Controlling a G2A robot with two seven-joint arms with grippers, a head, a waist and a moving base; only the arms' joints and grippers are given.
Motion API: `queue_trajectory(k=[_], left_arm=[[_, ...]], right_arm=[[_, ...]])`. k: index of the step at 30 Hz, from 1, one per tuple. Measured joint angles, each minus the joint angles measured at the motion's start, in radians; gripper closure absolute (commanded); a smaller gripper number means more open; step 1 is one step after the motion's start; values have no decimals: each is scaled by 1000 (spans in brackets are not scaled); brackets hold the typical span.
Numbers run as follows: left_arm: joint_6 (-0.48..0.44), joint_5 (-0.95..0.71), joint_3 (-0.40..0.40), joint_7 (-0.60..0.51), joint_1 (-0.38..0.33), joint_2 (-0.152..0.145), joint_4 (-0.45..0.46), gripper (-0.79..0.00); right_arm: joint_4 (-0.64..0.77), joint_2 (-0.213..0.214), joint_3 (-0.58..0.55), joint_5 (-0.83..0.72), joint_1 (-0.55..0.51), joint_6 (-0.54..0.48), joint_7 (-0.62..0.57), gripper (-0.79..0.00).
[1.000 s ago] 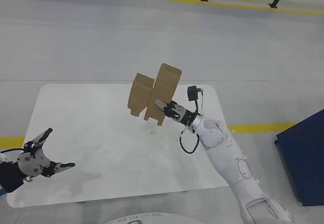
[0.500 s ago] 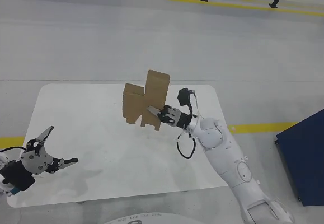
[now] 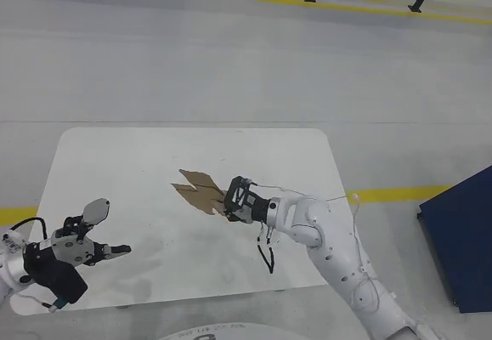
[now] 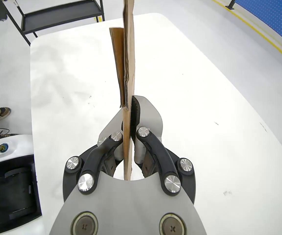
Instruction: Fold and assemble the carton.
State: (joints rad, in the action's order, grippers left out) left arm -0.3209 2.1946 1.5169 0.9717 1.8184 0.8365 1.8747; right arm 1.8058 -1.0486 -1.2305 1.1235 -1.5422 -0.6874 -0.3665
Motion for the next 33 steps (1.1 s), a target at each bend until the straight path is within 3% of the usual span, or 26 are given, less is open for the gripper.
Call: queue_trajectory(k=[7, 11, 15, 19, 22, 26, 27, 30, 33], left_arm=[[0, 0, -1, 1, 0, 0, 0, -785], [-40, -31, -17, -72, 2, 3, 16, -785], [-287, -138, -41, -95, -53, -2, -8, -785], [-584, -209, -87, -155, -169, -6, -56, -785], [-687, -227, -134, -257, -247, -1, -72, -785], [-692, -252, -225, -372, -310, 6, -61, -785], [-691, -257, -247, -397, -322, 7, -58, -745], [-691, -281, -315, -475, -360, 11, -58, -486], [-691, -318, -359, -543, -394, 18, -71, -360]], right_arm=[[-1, 0, 0, -5, 1, 0, -1, 0], [12, 1, 15, 23, 5, -9, -3, 0], [50, 5, 51, 145, 2, -85, 37, 0], [87, 8, 83, 244, -9, -112, 55, 0], [135, 11, 112, 328, -28, -105, 49, 0], [200, 16, 133, 429, -77, -65, 61, 0], [212, 17, 134, 445, -86, -57, 66, 0], [234, 21, 133, 479, -110, -35, 87, 0], [241, 24, 129, 490, -124, -19, 110, 0]])
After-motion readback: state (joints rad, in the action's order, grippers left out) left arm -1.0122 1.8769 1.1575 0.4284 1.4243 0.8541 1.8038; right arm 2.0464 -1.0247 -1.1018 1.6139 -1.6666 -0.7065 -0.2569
